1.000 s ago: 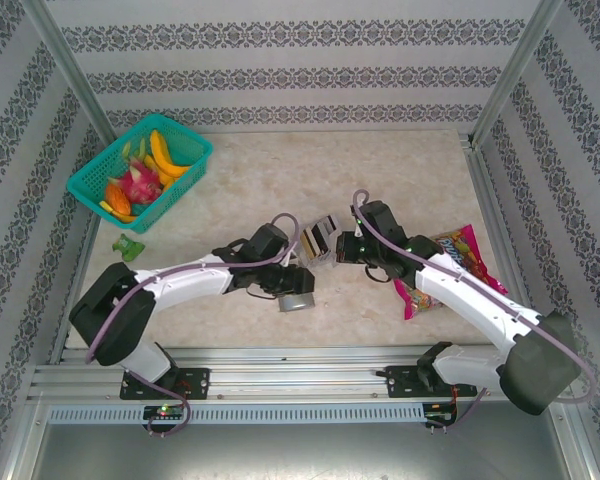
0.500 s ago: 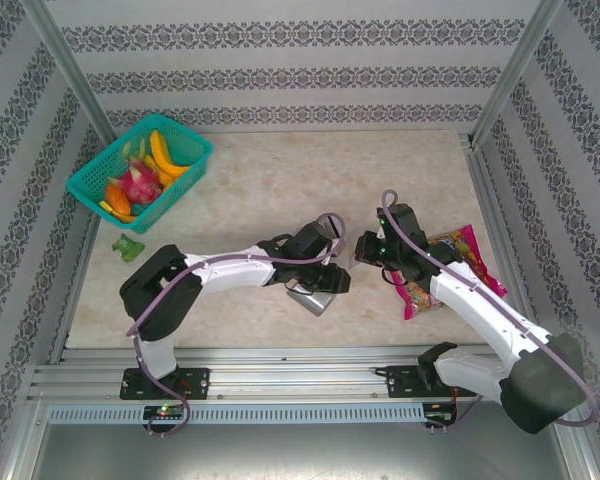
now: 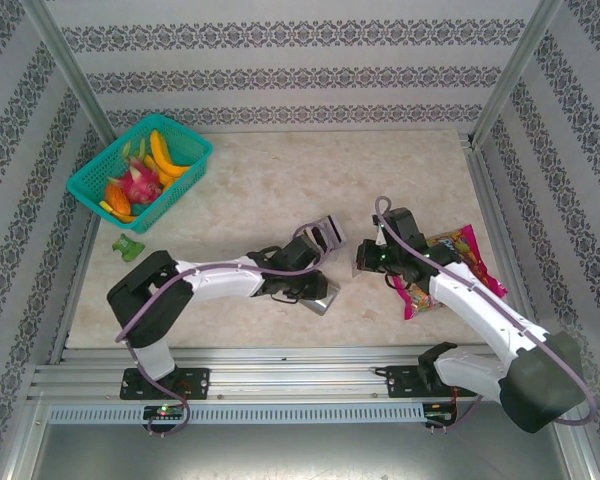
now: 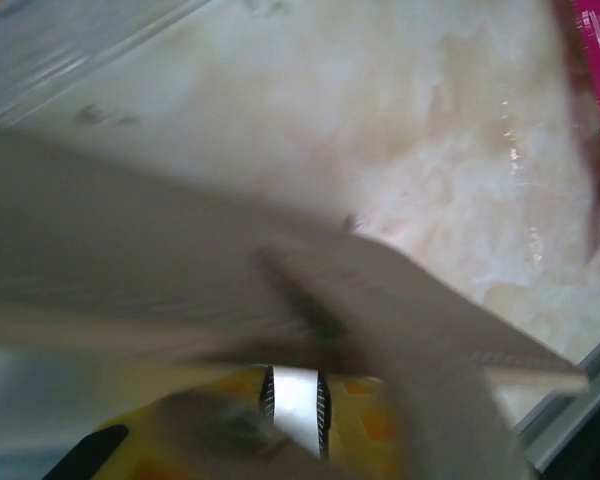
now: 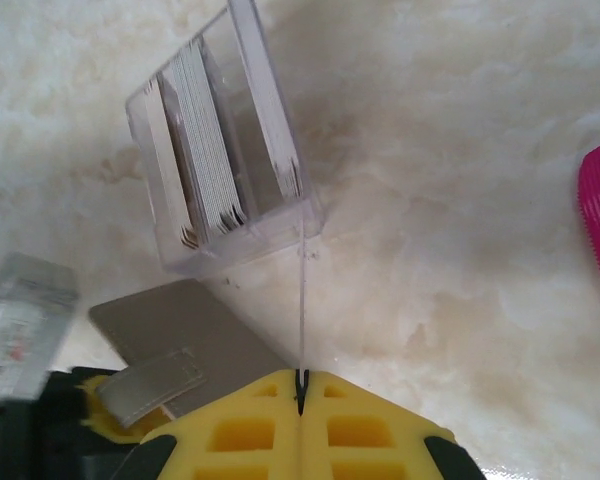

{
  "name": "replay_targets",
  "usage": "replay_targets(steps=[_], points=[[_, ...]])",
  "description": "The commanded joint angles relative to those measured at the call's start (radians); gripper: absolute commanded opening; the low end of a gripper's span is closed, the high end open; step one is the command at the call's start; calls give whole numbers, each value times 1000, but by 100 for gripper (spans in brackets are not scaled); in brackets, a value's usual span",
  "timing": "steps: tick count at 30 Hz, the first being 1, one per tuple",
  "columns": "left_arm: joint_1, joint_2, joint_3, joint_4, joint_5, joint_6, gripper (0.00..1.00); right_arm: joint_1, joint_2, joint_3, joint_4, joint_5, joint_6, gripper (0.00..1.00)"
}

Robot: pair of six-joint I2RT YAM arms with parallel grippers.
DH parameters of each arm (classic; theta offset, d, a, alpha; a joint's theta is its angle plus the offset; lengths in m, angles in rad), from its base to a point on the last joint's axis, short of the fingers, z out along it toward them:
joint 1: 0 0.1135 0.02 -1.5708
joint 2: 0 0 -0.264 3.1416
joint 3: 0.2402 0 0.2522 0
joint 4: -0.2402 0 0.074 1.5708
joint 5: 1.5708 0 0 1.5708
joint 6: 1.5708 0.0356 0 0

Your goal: Put the credit cards into the card holder

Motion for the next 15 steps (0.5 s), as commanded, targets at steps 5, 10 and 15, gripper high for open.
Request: replay_targets(steps=[5, 10, 15], points=[[-14, -107, -104, 33, -110, -80, 24, 198, -67, -128, 168, 159, -235, 0], [-14, -186, -162, 13, -137, -128, 31, 252, -63, -154, 163, 222, -320, 0], [-8, -228, -194, -33, -163, -253, 40, 316, 21, -143, 174, 236, -359, 0]])
